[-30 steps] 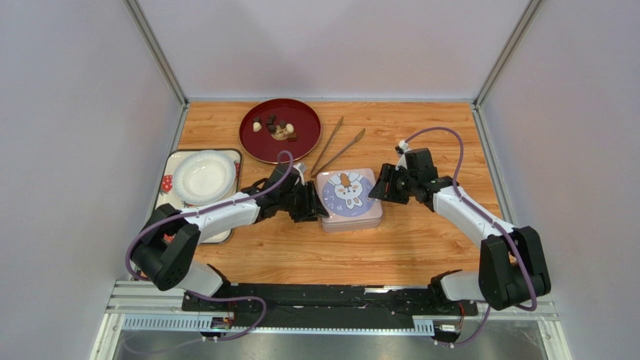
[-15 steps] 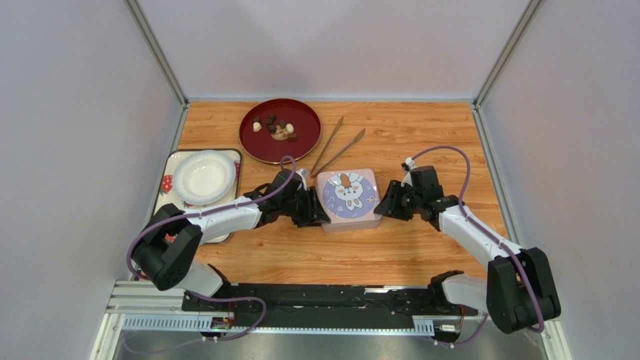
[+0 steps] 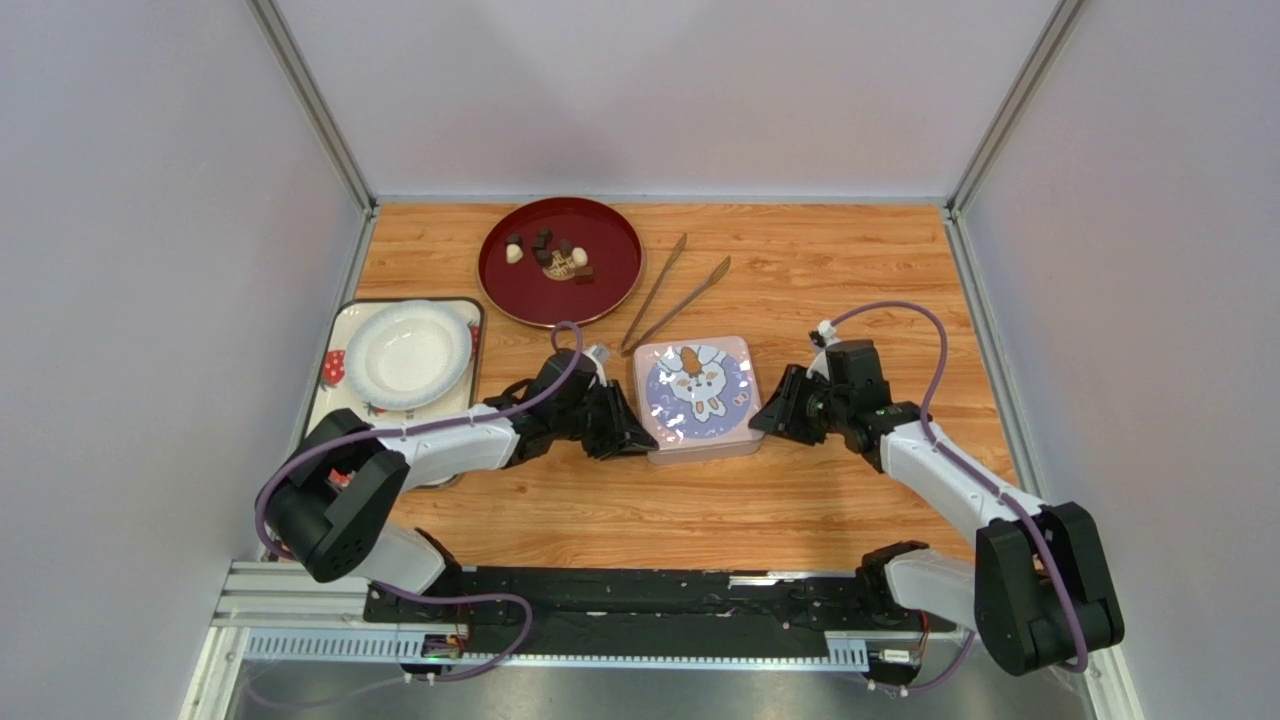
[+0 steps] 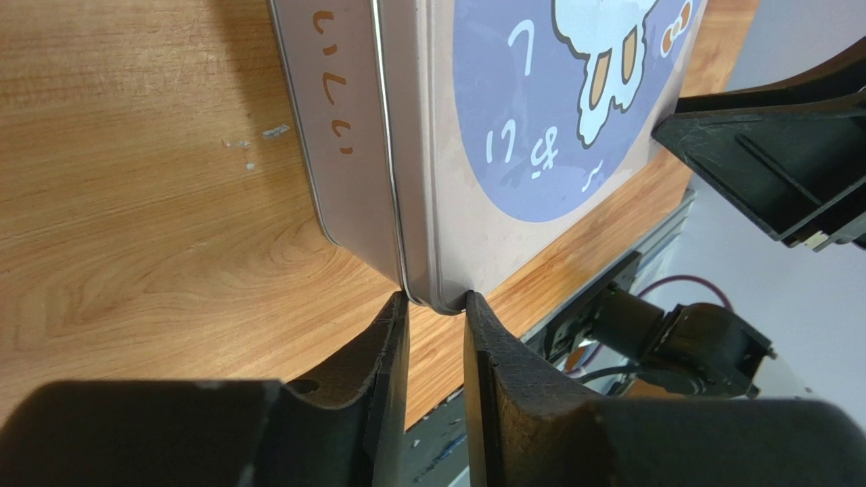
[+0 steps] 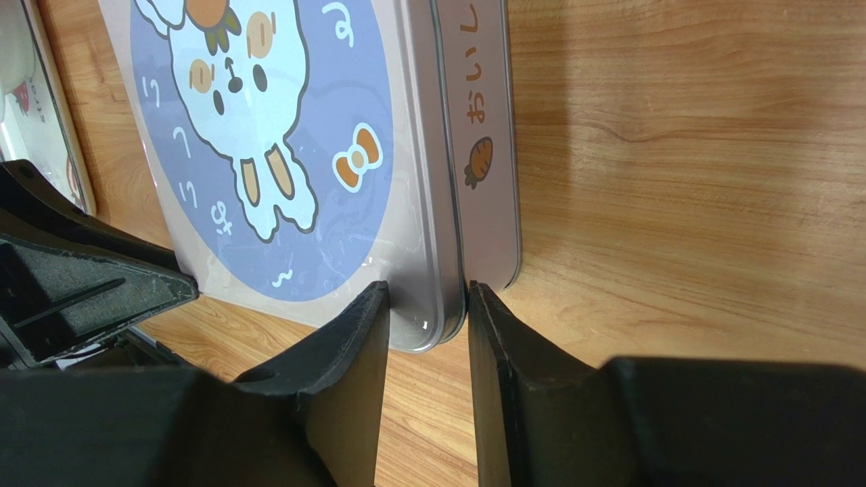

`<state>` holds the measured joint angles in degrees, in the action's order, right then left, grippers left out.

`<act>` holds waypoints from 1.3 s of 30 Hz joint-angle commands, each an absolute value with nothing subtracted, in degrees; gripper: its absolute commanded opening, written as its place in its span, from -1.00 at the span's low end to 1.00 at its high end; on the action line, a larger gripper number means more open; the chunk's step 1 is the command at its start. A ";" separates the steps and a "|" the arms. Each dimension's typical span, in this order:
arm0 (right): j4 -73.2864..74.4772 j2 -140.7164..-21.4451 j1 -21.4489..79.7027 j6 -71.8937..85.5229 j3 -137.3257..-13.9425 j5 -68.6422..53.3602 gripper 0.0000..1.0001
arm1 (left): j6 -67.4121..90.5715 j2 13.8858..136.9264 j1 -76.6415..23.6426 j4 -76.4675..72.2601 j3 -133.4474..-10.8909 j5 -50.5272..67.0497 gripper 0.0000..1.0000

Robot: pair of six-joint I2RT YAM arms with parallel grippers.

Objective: Pack the chocolate

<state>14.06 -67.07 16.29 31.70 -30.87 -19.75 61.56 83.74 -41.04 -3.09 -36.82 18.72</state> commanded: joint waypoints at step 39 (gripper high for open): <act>13.62 -100.81 11.95 25.66 -62.14 -21.27 -0.16 | 46.14 103.79 -28.74 10.28 -64.25 13.54 -0.08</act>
